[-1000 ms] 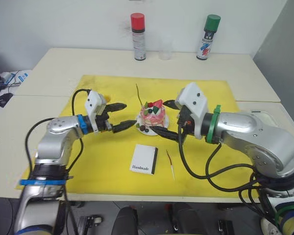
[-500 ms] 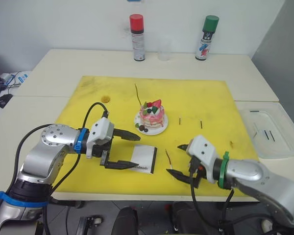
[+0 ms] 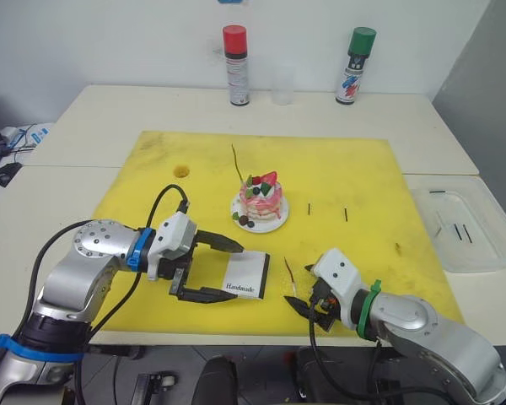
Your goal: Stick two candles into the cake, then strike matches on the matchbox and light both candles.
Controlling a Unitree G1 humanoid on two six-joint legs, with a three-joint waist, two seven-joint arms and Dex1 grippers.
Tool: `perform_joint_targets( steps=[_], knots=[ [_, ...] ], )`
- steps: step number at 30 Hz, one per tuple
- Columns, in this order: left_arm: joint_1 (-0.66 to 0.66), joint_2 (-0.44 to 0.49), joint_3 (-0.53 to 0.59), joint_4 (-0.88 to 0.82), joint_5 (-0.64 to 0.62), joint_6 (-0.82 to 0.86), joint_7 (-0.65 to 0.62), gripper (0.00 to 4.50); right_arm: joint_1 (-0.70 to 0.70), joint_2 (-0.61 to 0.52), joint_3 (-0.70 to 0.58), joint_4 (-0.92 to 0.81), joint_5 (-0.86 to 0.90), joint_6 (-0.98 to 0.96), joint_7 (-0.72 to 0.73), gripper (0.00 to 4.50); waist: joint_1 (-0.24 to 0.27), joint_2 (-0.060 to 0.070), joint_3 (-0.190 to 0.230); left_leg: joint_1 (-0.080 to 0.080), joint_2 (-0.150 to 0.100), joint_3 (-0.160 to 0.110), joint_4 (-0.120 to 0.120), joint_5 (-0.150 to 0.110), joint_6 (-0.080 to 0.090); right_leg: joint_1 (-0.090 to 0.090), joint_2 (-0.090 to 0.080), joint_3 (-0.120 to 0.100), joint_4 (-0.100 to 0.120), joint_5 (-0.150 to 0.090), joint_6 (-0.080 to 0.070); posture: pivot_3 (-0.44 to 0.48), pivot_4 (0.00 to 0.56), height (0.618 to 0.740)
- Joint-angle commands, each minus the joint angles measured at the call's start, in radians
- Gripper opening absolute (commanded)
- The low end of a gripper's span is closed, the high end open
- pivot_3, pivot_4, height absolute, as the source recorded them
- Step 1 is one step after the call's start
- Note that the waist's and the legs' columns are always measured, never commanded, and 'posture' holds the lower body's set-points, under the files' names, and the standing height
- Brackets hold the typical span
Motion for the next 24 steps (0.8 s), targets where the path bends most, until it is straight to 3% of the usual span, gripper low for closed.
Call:
perform_joint_targets(
  steps=[1,8,14,16,21,24],
  knots=[
    [0.011,-0.003,0.012,-0.040,-0.019,-0.017,0.009,4.50,0.016,0.010,-0.017,-0.028,0.020,0.059,-0.006,2.53,0.000,0.000,0.000,0.000,0.000,0.000,0.000,0.000,0.000,0.000,0.000,0.000,0.000,0.000,0.000,0.000,0.150,0.704],
    [0.028,-0.001,0.013,-0.046,-0.022,-0.022,0.010,4.50,-0.004,0.098,-0.112,-0.073,0.093,0.186,-0.011,0.04,0.000,0.000,0.000,0.000,0.000,0.000,0.000,0.000,0.000,0.000,0.000,0.000,0.000,0.000,0.000,0.000,0.150,0.704],
    [0.034,0.001,0.013,-0.047,-0.034,-0.021,0.010,4.50,-0.109,0.193,-0.279,-0.131,0.217,0.377,0.025,0.01,0.000,0.000,0.000,0.000,0.000,0.000,0.001,0.000,0.000,0.000,0.000,0.000,0.000,0.000,0.000,0.000,0.150,0.704],
    [0.031,0.001,0.013,-0.054,-0.047,-0.012,0.010,4.50,-0.173,0.169,-0.367,-0.143,0.272,0.433,0.077,0.01,0.000,0.000,0.000,0.000,0.000,0.000,0.000,0.000,0.000,0.000,0.000,0.000,0.000,0.000,0.001,0.000,0.150,0.704],
    [-0.002,-0.014,0.002,-0.088,-0.092,0.040,0.021,4.50,-0.196,-0.160,-0.507,-0.107,0.322,0.360,0.266,0.01,0.012,0.001,0.001,-0.001,-0.001,0.001,0.000,0.000,0.000,0.001,-0.001,0.000,-0.002,0.000,0.000,0.000,0.150,0.704],
    [-0.026,-0.028,-0.005,-0.117,-0.130,0.092,0.037,4.50,-0.057,-0.359,-0.517,-0.084,0.211,0.118,0.388,0.01,0.015,0.001,0.001,-0.001,-0.001,0.001,-0.001,0.000,0.000,0.001,-0.001,-0.001,-0.003,0.000,0.001,0.000,0.150,0.704]
  ],
)
